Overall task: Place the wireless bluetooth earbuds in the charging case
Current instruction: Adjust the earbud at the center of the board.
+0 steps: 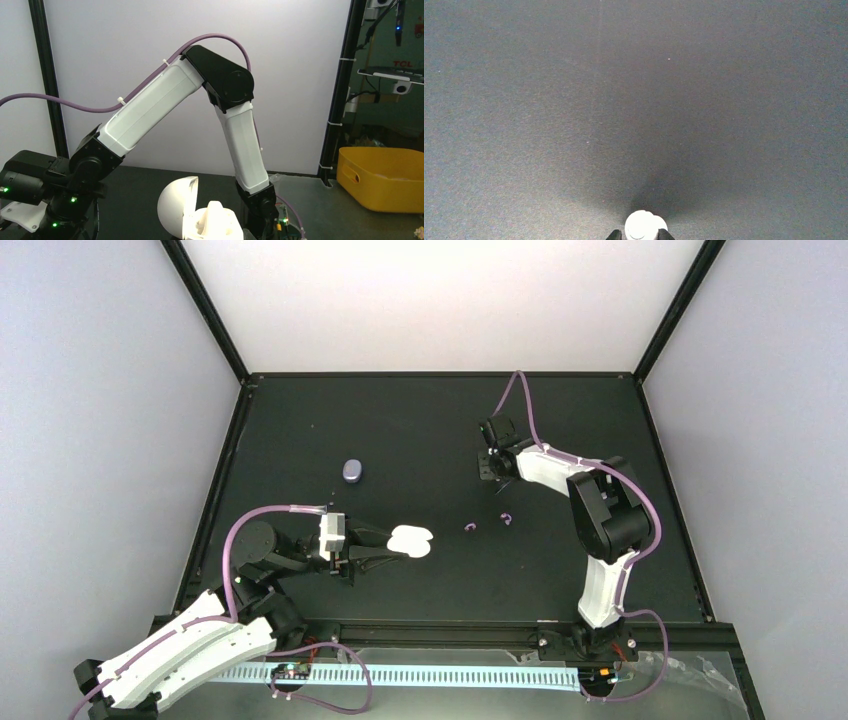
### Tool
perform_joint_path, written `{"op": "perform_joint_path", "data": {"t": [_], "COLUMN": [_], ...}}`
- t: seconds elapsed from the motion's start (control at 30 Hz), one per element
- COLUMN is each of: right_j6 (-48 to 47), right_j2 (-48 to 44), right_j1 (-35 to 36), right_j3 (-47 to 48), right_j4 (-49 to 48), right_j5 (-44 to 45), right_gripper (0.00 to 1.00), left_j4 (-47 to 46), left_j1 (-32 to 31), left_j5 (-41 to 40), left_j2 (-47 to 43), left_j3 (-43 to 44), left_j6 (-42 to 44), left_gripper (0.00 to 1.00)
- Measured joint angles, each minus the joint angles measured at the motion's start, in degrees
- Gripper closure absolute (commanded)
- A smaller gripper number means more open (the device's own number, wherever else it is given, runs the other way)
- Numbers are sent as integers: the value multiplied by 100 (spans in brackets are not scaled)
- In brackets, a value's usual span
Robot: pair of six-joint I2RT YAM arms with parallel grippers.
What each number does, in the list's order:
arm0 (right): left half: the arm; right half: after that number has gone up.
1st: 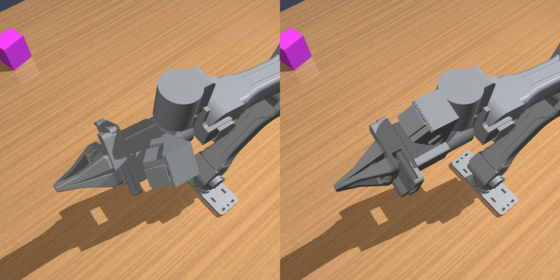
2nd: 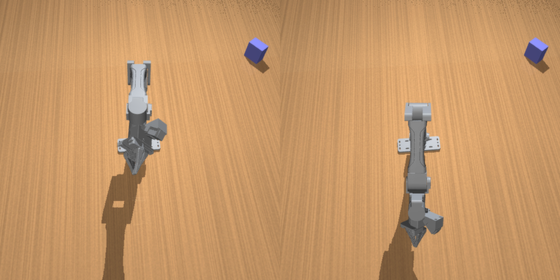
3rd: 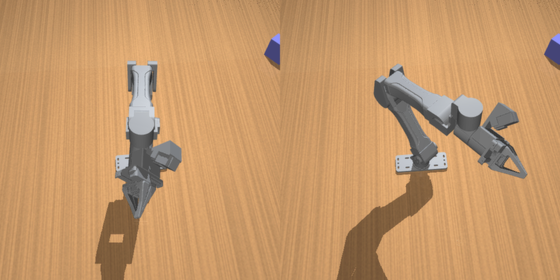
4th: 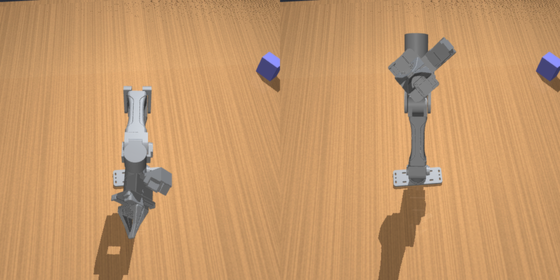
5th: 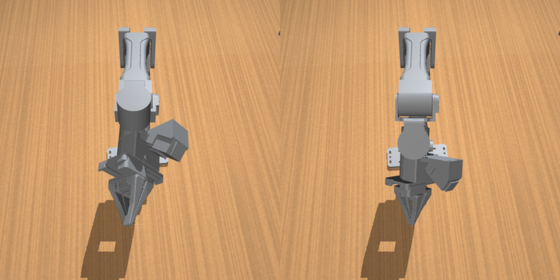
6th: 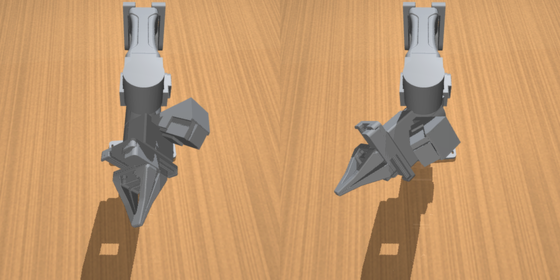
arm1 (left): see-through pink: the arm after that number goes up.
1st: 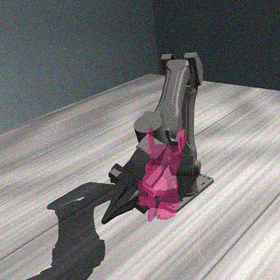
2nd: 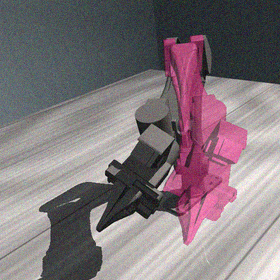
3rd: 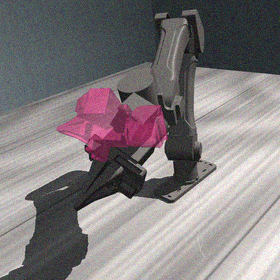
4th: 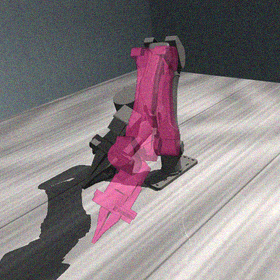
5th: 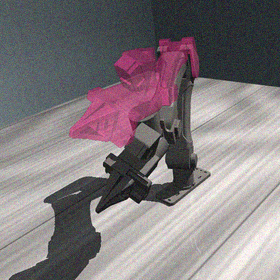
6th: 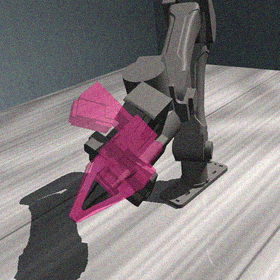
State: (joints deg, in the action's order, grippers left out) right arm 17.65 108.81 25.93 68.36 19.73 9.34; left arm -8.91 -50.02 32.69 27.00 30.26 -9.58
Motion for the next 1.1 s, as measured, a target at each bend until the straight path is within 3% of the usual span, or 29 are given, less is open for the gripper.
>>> {"op": "perform_joint_path", "data": {"t": [0.5,0.7,1.1], "right_j6": [-83,-87,-74], "right_j2": [0,0,0], "right_j1": [-20,-20,-20], "right_j3": [0,0,-13], "right_j4": [31,33,52], "right_j5": [114,118,125], "right_gripper": [99,83,82], "left_j4": [0,0,0], "left_j1": [0,0,0], "left_j5": [2,2,2], "left_j2": [0,0,0], "left_j3": [0,0,0], "left_j6": [0,0,0], "left_gripper": [98,99,99]}}
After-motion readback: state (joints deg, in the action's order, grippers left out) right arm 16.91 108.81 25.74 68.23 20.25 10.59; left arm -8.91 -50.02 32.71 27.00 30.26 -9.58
